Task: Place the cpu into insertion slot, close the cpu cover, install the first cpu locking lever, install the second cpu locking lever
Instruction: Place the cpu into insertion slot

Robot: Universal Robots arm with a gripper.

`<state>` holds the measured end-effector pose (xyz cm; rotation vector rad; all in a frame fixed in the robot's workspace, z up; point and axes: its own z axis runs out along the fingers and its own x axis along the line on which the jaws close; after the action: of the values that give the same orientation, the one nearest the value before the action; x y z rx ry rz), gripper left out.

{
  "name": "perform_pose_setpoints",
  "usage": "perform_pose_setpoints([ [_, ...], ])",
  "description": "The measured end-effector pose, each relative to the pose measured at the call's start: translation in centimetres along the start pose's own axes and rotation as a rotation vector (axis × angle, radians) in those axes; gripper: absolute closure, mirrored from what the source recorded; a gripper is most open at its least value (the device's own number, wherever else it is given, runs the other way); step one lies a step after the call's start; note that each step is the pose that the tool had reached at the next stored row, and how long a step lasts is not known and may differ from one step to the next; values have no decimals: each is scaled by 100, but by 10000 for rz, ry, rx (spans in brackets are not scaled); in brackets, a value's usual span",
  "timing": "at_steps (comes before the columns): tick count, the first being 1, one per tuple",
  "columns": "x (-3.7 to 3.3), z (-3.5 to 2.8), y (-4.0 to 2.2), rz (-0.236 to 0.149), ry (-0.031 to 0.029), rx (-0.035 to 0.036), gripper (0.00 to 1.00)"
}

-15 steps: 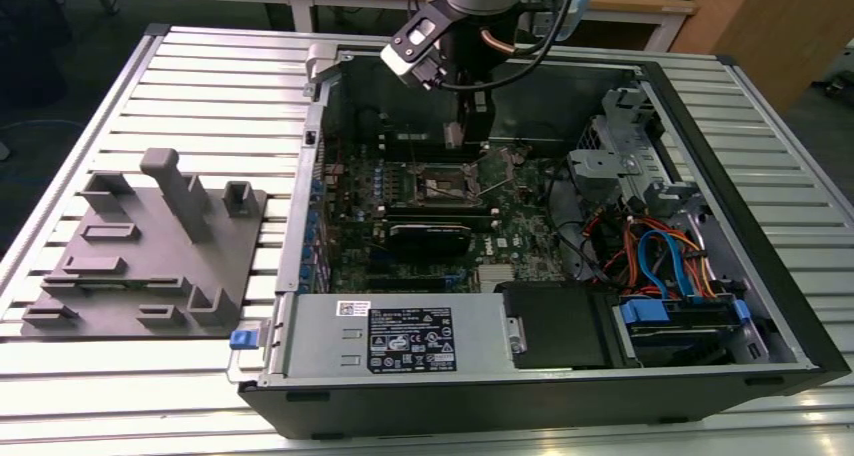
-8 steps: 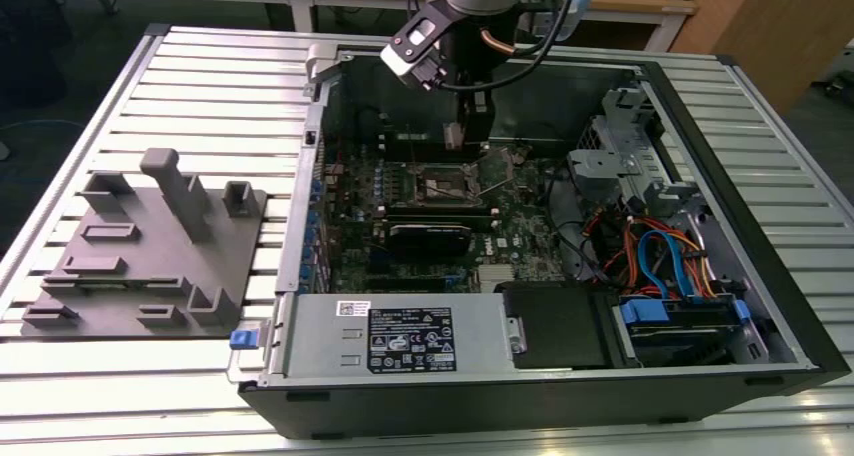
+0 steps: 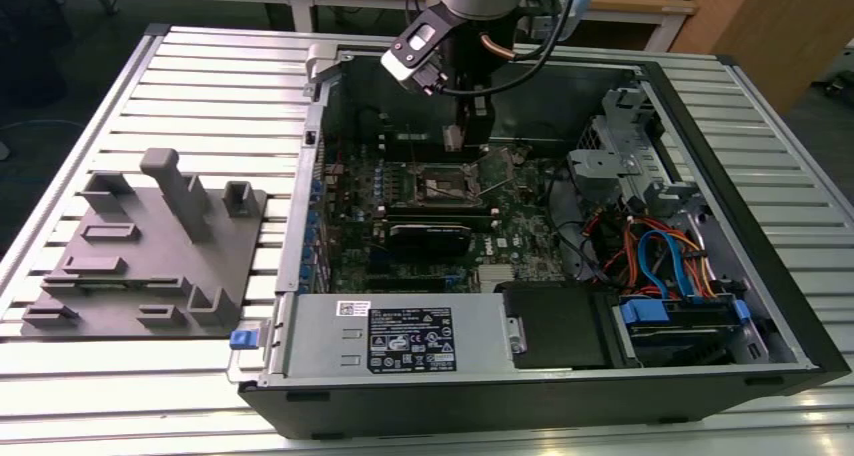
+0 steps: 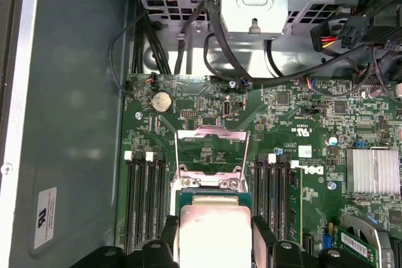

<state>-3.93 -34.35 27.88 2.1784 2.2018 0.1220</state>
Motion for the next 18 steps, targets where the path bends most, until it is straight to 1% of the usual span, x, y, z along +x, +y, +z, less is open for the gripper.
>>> perform_pose_setpoints([
  [18, 0, 0, 0, -3, -2, 0, 46],
])
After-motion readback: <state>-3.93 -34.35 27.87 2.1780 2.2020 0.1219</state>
